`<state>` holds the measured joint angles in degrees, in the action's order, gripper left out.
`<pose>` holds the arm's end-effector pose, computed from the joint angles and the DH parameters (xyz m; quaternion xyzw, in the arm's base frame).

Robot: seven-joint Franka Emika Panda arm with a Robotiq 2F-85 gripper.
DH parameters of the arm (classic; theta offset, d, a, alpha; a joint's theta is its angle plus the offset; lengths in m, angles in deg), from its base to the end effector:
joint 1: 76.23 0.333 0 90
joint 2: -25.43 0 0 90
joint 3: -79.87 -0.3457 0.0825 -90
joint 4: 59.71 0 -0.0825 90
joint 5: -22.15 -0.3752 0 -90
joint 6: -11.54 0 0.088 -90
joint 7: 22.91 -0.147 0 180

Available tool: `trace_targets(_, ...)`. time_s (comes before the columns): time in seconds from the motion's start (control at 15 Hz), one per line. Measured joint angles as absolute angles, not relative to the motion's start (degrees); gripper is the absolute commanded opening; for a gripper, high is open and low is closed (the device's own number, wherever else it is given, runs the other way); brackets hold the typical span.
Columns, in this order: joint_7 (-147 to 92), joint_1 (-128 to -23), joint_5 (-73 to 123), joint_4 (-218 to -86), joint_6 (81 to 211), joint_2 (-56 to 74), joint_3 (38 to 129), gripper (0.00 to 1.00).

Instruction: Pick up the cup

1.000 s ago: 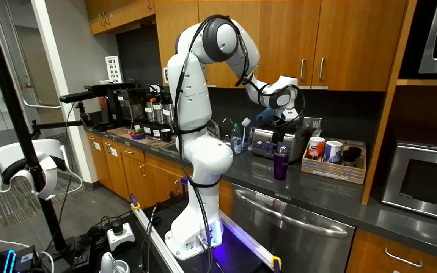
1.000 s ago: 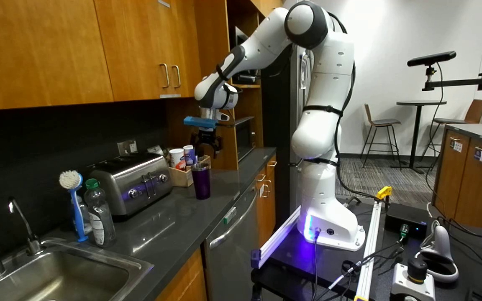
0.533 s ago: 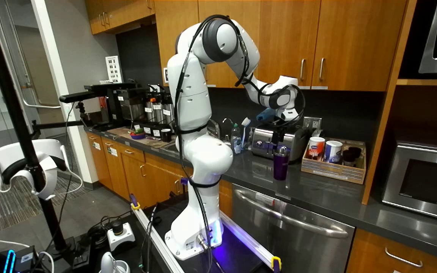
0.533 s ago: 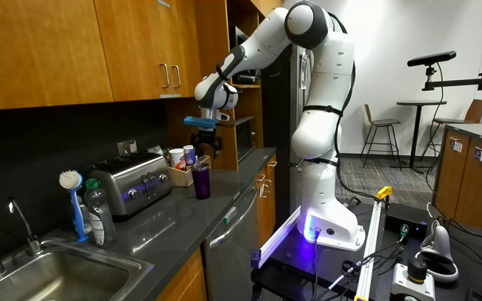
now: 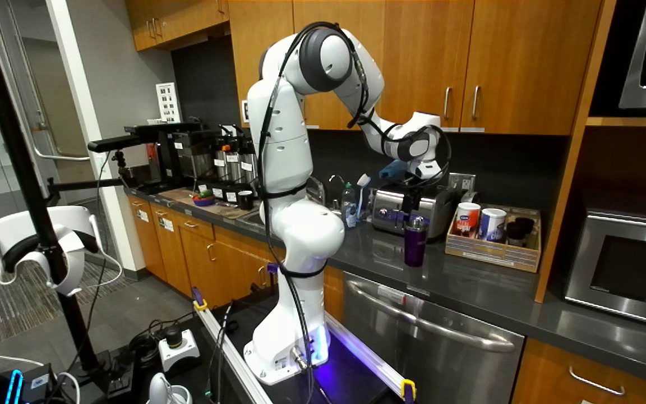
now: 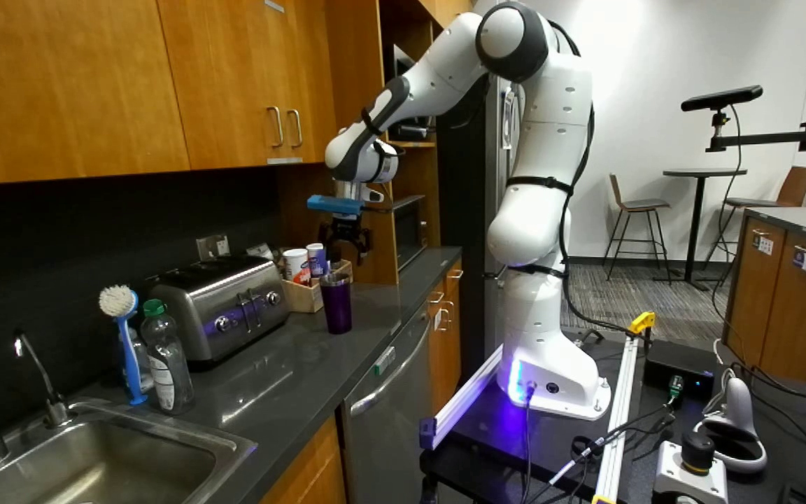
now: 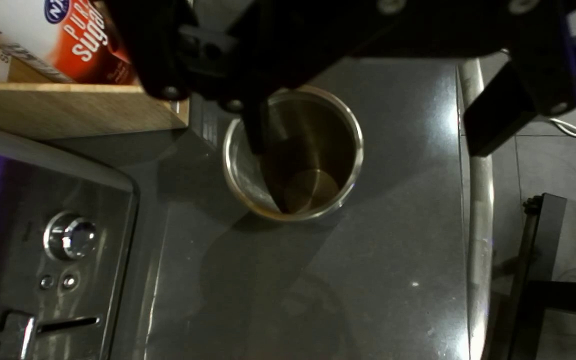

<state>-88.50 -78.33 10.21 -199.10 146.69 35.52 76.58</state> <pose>0.4661 0.0183 0.3772 -0.8035 0.5888 -0.0030 0.0882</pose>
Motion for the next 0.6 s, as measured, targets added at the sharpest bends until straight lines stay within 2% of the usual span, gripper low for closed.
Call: trace_targets(0.6, -97.2, -78.4, 14.4, -196.9, 147.6, 32.1, 76.3, 1.00)
